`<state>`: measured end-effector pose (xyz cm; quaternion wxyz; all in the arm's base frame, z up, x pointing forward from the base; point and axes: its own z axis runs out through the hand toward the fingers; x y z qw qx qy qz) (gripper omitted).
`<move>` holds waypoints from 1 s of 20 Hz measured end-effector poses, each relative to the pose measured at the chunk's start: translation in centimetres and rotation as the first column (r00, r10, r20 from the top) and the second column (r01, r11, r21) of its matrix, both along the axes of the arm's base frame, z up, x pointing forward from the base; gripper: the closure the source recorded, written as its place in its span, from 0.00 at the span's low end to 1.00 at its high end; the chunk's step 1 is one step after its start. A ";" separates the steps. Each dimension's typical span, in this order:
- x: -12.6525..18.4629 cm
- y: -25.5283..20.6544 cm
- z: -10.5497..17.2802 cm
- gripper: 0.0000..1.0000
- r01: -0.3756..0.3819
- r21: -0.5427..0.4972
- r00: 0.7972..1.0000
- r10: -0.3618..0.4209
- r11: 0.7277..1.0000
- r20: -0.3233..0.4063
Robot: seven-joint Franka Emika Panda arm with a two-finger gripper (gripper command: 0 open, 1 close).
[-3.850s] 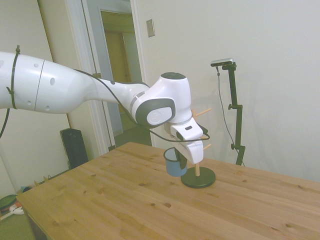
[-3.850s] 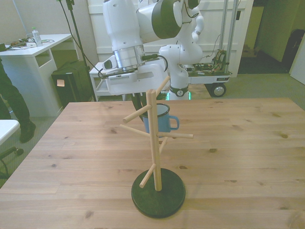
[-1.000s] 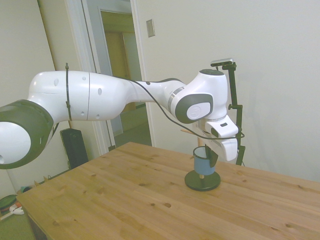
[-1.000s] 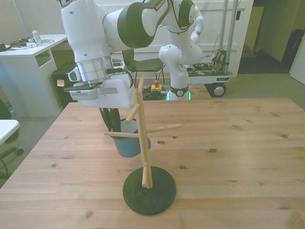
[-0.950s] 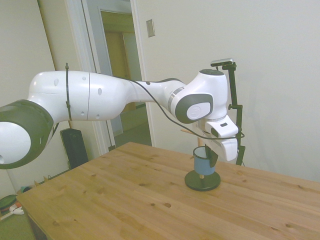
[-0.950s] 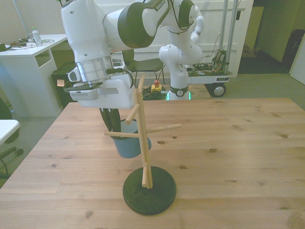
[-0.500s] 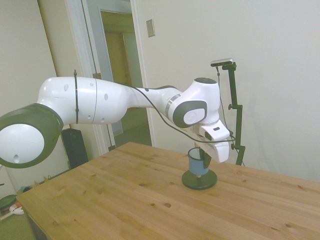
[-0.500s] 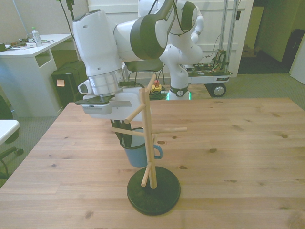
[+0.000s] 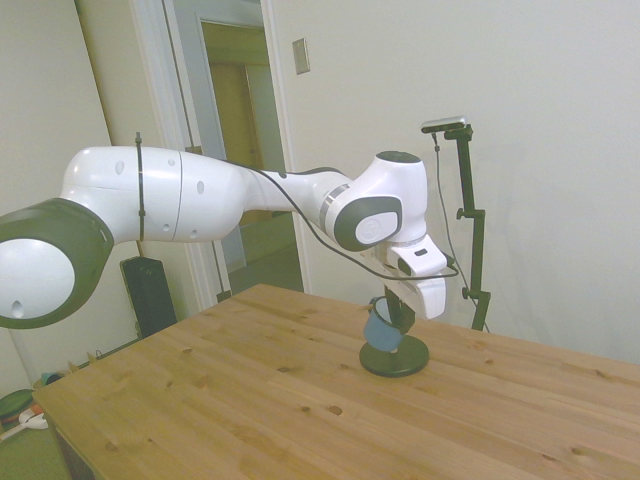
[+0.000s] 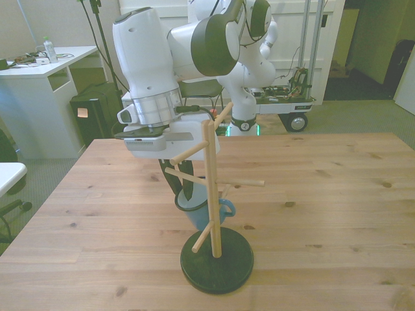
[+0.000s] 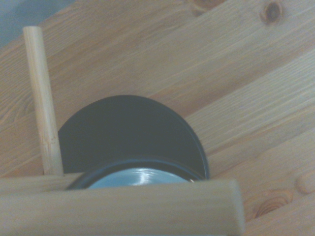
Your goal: Hang the mug
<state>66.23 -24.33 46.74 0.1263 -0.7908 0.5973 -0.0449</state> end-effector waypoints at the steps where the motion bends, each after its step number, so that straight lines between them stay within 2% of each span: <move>1: -0.1 0.1 0.1 0.00 0.000 0.001 1.000 0.000 1.000 0.001; 14: -2.0 1.3 0.3 0.00 0.000 0.004 1.000 0.000 1.000 0.018; 20: -6.0 5.7 -1.2 0.00 -0.056 -0.026 0.998 0.057 0.998 0.030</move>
